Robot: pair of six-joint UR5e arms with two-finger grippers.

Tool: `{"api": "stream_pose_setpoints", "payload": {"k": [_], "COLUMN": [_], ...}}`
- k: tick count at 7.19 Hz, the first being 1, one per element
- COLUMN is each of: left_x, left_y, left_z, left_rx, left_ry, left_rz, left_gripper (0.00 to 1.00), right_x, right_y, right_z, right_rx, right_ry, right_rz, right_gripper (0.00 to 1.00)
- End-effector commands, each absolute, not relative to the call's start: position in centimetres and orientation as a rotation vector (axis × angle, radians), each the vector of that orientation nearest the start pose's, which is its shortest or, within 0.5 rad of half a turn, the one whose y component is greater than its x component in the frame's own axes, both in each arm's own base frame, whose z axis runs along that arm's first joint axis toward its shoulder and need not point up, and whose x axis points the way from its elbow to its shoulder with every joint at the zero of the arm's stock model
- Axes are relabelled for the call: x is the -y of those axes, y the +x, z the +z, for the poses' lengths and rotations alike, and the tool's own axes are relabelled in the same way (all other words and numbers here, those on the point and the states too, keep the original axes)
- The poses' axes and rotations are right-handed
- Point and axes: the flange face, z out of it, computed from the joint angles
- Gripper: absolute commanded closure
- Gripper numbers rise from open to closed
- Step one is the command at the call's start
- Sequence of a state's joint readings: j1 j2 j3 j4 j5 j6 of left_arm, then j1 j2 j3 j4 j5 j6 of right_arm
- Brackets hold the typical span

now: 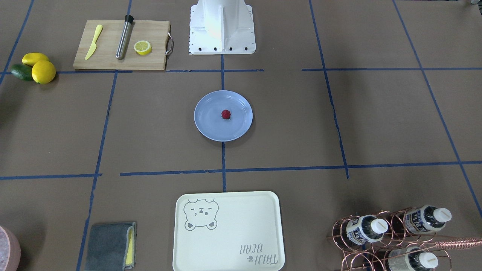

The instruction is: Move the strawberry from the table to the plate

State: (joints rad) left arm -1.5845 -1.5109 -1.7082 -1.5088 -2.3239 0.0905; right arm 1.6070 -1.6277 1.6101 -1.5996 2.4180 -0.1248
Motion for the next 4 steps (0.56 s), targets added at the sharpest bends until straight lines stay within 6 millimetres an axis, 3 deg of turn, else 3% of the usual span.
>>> {"api": "stream_pose_setpoints", "payload": {"k": [1, 4], "left_x": [46.57, 46.62], "left_y": [-7.16, -7.16], "left_z": [62.55, 62.71], "left_rx": [-0.751, -0.752], "left_ry": [0.058, 0.055], "left_rz": [0.081, 0.079], "left_gripper": [0.00, 0.00], "right_x": [46.21, 46.32], "right_y": [7.71, 7.70], "right_z": [66.35, 66.16], "right_rx": [0.849, 0.850], "right_ry": [0.029, 0.036], "right_rz": [-0.061, -0.065], "right_gripper": [0.00, 0.00]}}
